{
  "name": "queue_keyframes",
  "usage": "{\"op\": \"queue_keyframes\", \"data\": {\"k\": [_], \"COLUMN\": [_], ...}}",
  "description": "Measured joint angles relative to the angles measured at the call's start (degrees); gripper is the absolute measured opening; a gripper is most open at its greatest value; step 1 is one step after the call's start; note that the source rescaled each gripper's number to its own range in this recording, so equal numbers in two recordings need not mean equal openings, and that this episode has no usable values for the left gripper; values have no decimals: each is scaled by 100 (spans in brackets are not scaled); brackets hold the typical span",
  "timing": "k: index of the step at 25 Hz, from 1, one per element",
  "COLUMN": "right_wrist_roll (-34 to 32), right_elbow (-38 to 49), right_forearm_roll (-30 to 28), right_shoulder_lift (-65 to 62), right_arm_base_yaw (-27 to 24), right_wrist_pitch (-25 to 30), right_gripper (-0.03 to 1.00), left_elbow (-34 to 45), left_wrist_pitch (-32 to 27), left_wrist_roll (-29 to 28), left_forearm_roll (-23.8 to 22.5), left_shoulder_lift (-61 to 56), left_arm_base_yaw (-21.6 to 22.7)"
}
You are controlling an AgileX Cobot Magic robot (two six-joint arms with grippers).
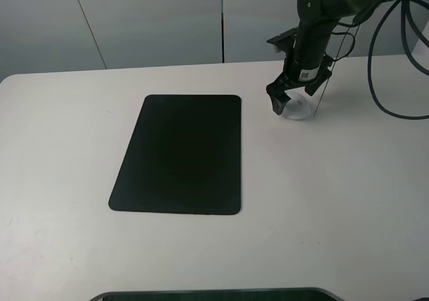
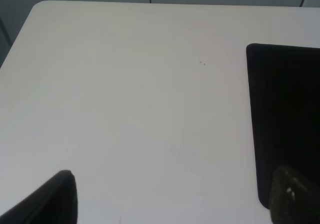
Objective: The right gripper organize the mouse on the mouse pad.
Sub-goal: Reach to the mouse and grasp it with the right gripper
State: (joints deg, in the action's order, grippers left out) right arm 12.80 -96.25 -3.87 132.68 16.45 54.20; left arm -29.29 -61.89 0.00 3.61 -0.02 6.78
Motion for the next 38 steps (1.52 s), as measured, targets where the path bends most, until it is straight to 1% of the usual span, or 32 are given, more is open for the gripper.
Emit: {"op": "queue_keyframes", "data": {"k": [17,18,19,22,23,24,38], "right_wrist_roll": [-10,-10,-10,-10,-10,-10,110], "right_elbow": [0,0,0,0,0,0,0], "right_forearm_roll": [-95,-95,-95,-95,-95,-95,-95], "right_shoulder_lift": [21,21,21,21,21,21,21], "right_arm_base_yaw": [-34,-44,-37,-37,-46,-46,-46], "right_wrist_pitch": [-59,-66,-83,-86,-95,-95,-95], "right_gripper": [100,93,80,27,4,0,0], "left_elbow": [0,0,0,0,0,0,0], "left_wrist_pitch": [0,0,0,0,0,0,0], "left_wrist_roll": [0,0,0,0,0,0,0], "left_forearm_roll": [0,0,0,0,0,0,0], "left_shoulder_lift": [0,0,0,0,0,0,0], "left_arm_base_yaw": [0,0,0,0,0,0,0]}}
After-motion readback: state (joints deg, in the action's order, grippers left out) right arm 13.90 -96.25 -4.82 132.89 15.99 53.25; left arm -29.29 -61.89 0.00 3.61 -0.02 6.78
